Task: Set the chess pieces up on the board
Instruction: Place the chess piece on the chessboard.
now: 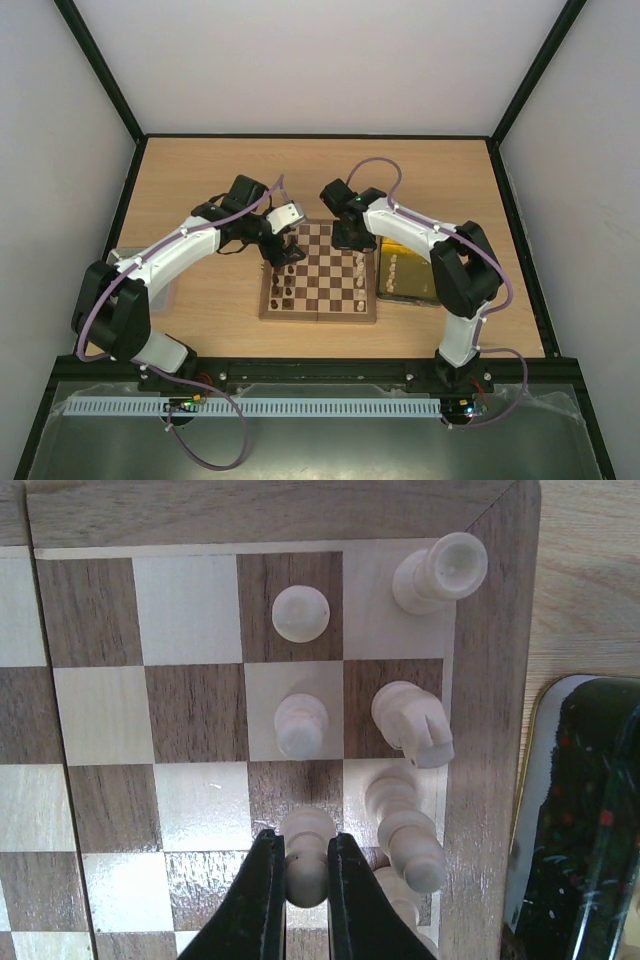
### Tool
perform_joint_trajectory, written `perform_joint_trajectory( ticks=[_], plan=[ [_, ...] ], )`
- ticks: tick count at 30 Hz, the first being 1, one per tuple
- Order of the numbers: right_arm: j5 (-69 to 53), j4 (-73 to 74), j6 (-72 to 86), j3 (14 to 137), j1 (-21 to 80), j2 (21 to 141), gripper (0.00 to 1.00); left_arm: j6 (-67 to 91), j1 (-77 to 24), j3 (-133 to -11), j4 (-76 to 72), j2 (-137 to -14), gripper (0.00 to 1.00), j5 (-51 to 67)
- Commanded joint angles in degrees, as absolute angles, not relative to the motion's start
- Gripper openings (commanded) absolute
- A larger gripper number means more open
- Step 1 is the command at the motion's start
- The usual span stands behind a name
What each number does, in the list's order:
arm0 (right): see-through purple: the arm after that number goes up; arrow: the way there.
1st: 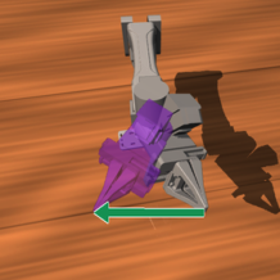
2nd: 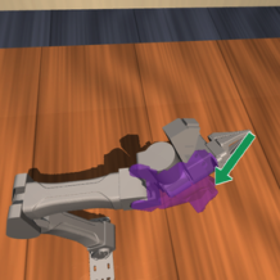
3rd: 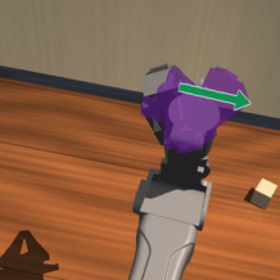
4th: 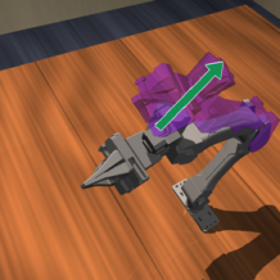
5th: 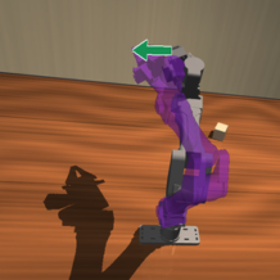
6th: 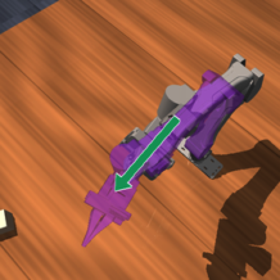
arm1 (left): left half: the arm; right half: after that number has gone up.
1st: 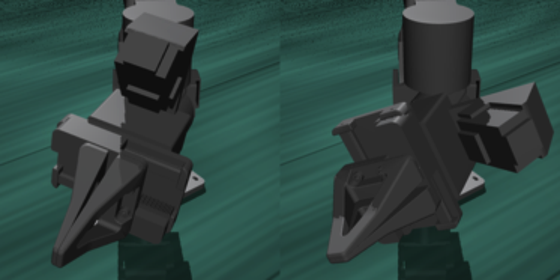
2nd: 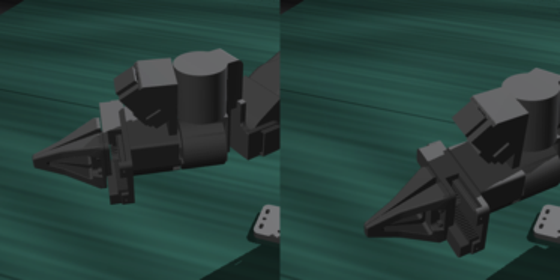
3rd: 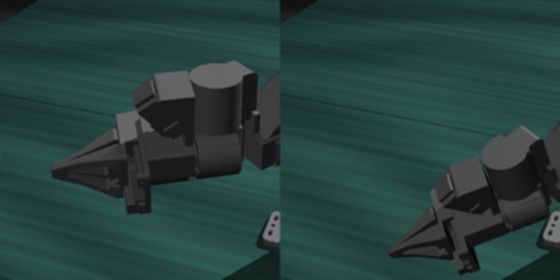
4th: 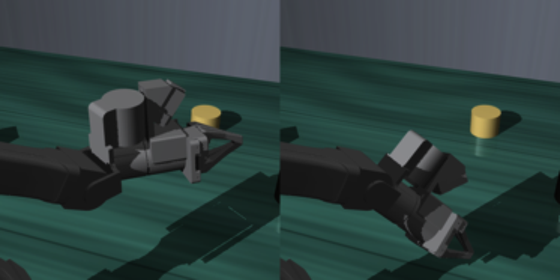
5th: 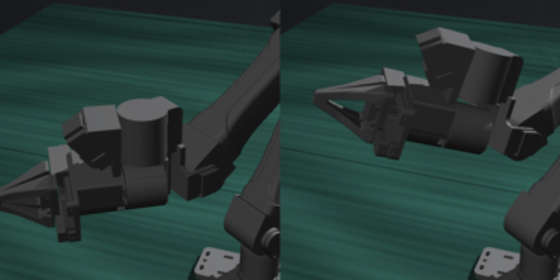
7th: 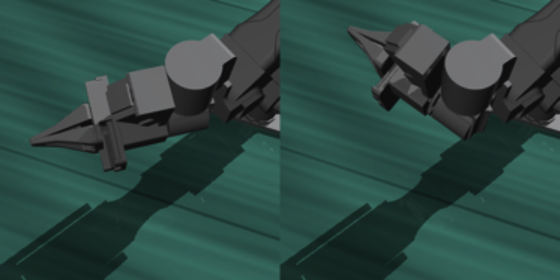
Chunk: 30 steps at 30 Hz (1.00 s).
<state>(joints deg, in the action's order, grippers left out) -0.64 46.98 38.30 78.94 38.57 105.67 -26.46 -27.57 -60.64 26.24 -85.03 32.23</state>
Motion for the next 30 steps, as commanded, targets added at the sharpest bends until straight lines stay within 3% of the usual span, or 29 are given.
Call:
perform_joint_trajectory(
  ticks=[1, 30],
  plan=[
    [0.5, 46.4, 37.7, 79.0, 38.1, 106.8, 0.02, -26.9, -27.2, -59.6, 26.2, -84.1, 0.93, 33.7],
    [-1.5, 45.4, 37.4, 78.3, 38.1, 108.0, 0.03, -27.2, -27.2, -59.3, 26.2, -84.5, 0.93, 34.1]
  ],
)
